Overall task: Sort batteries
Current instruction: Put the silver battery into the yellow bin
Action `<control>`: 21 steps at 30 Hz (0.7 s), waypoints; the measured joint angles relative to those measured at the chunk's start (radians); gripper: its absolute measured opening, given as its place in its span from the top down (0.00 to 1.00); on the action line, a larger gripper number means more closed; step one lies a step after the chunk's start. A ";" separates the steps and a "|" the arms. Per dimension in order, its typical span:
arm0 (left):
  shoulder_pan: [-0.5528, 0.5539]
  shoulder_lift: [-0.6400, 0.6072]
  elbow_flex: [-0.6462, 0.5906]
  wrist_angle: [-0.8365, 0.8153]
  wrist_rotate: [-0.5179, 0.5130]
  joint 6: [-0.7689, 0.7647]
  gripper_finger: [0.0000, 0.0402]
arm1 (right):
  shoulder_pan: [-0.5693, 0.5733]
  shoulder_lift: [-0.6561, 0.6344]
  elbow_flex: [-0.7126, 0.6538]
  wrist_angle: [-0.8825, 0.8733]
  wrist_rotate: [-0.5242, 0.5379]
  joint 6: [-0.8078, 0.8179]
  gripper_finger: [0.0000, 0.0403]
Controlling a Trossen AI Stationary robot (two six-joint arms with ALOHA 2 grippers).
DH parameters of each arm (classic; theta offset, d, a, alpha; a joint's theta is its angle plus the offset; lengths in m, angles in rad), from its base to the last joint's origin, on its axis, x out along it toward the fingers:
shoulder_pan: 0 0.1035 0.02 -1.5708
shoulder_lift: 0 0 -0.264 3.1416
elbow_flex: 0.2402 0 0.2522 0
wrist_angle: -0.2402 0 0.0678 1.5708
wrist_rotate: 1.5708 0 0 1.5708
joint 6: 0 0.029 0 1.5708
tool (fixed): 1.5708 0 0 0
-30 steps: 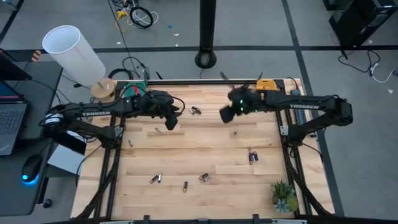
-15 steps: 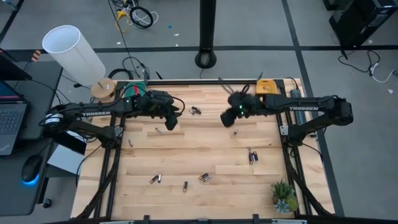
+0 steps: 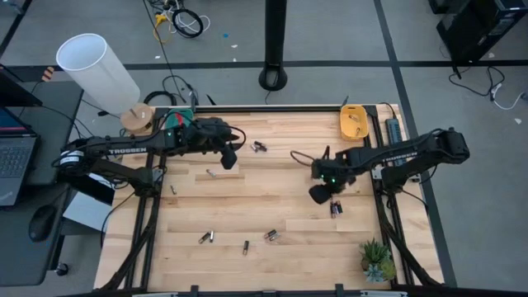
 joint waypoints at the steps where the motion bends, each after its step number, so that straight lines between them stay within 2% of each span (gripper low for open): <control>1: 0.004 0.000 0.000 0.008 -0.001 0.000 0.61 | 0.011 0.000 -0.008 0.001 -0.002 0.032 0.63; 7: 0.027 0.000 0.000 0.020 -0.004 -0.004 0.61 | 0.054 0.000 -0.021 -0.001 0.064 0.150 0.63; 11: 0.031 0.000 0.000 0.019 -0.004 -0.004 0.61 | 0.073 0.011 -0.021 -0.069 0.119 0.219 0.63; 17: 0.031 0.000 0.000 0.019 -0.003 -0.004 0.61 | 0.100 0.049 -0.021 -0.054 0.194 0.232 0.63; 21: 0.031 0.000 0.000 0.019 -0.003 -0.005 0.61 | 0.102 0.089 -0.028 -0.057 0.194 0.242 0.63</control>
